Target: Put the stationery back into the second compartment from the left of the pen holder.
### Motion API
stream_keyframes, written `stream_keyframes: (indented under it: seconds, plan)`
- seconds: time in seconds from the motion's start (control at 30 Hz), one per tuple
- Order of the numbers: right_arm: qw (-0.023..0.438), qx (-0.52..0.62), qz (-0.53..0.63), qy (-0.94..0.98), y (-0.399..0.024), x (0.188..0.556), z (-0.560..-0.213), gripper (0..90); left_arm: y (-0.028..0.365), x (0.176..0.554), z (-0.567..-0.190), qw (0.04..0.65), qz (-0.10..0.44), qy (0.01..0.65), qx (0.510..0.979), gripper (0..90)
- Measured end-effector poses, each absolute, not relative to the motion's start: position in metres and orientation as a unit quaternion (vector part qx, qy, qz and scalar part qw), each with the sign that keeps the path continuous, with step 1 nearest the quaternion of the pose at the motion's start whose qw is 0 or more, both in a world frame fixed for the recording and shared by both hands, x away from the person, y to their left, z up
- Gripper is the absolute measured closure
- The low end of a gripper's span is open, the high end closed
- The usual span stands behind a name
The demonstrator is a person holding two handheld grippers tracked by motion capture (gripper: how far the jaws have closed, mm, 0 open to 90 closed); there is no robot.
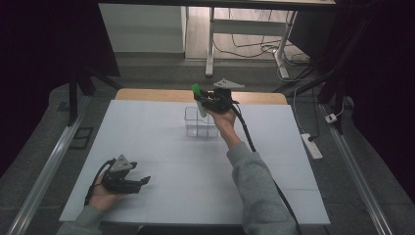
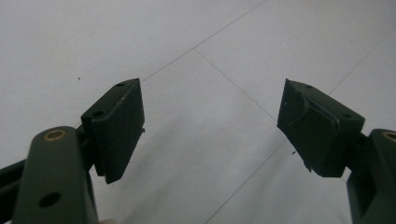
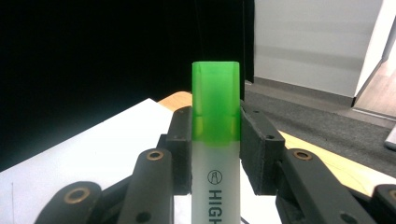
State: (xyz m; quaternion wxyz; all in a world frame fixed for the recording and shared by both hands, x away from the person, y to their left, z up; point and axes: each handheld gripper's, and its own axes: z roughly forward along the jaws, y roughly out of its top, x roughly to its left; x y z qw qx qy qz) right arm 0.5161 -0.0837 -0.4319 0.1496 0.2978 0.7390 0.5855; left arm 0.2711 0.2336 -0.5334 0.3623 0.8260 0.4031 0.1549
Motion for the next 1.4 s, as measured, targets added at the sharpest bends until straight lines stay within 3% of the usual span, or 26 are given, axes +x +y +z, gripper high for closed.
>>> stream_keyframes:
  seconds: [0.07,0.23,0.47,0.93,1.4]
  plan:
    - [0.150,0.297,0.580,0.743,-0.083,0.516,-0.433,64.9,0.233,0.271,-0.534,0.360,0.154,0.402,0.828,23.1]
    - [0.146,0.310,0.563,0.753,-0.086,0.516,-0.436,54.4,0.233,0.271,-0.534,0.358,0.152,0.401,0.829,23.0]
    - [0.128,0.297,0.551,0.769,-0.091,0.510,-0.430,51.0,0.233,0.271,-0.534,0.359,0.153,0.402,0.828,23.0]
    - [0.134,0.284,0.538,0.782,-0.105,0.499,-0.425,50.0,0.233,0.272,-0.534,0.360,0.154,0.403,0.827,22.9]
    - [0.151,0.281,0.516,0.795,-0.146,0.472,-0.437,49.1,0.231,0.273,-0.533,0.366,0.155,0.403,0.824,23.0]
